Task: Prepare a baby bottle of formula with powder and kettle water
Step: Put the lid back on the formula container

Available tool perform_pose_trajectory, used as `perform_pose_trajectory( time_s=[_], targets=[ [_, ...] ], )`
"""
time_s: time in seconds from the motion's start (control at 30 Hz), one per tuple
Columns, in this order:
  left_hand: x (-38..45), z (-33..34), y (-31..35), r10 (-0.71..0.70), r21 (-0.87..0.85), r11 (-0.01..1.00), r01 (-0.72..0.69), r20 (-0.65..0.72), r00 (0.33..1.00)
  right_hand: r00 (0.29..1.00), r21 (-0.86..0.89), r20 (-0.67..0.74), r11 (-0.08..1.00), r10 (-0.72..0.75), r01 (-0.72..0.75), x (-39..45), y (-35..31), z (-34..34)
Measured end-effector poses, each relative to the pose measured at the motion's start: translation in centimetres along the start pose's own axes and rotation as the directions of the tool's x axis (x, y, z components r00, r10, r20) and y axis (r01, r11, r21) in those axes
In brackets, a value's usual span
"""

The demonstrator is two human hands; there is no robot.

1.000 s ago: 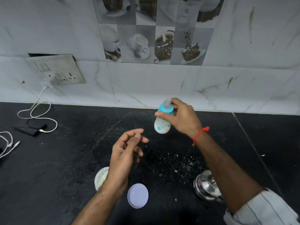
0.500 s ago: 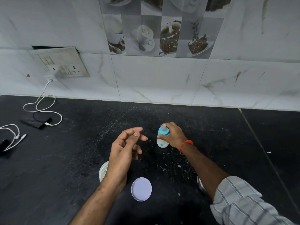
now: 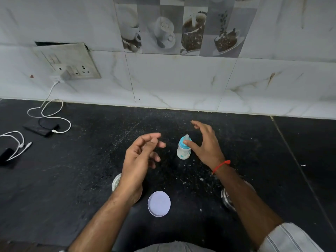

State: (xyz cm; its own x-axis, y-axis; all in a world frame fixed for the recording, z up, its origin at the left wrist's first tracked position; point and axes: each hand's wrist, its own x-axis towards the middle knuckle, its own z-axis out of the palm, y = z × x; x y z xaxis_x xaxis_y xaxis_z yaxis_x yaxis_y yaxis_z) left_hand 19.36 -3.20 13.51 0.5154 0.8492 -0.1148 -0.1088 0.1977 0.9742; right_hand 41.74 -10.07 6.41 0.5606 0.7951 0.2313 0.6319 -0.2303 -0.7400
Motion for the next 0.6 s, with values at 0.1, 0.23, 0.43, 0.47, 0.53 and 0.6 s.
perform_pose_trajectory(
  time_s=[0.1, 0.23, 0.43, 0.47, 0.53, 0.6],
  targets=[
    [0.4, 0.0, -0.1, 0.027, -0.001, 1.0, -0.027, 0.014, 1.0, 0.986, -0.032, -0.113, 0.992, -0.125, 0.122, -2.0, -2.0, 0.1],
    [0.8, -0.5, -0.5, 0.062, -0.005, 0.998, -0.062, 0.024, 0.998, 0.961, -0.036, 0.049, 0.961, -0.273, 0.275, -5.3, -3.4, 2.2],
    [0.1, -2.7, -1.2, 0.121, 0.063, 0.991, -0.119, -0.021, 0.992, 0.753, -0.32, 0.657, 0.91, 0.011, 0.266, -10.5, -2.8, 7.3],
    [-0.2, -3.1, -1.3, 0.136, 0.089, 0.987, -0.133, -0.032, 0.99, 0.721, -0.358, 0.692, 0.889, 0.048, 0.285, -11.3, -2.5, 8.1],
    [-0.7, -4.2, -1.7, 0.165, 0.16, 0.975, -0.155, -0.049, 0.985, 0.68, -0.39, 0.73, 0.86, 0.071, 0.328, -12.8, -2.0, 9.5],
    [-1.2, -5.6, -2.3, 0.181, 0.219, 0.962, -0.163, -0.065, 0.981, 0.678, -0.419, 0.733, 0.824, 0.058, 0.381, -13.8, -1.7, 10.7]
  ],
)
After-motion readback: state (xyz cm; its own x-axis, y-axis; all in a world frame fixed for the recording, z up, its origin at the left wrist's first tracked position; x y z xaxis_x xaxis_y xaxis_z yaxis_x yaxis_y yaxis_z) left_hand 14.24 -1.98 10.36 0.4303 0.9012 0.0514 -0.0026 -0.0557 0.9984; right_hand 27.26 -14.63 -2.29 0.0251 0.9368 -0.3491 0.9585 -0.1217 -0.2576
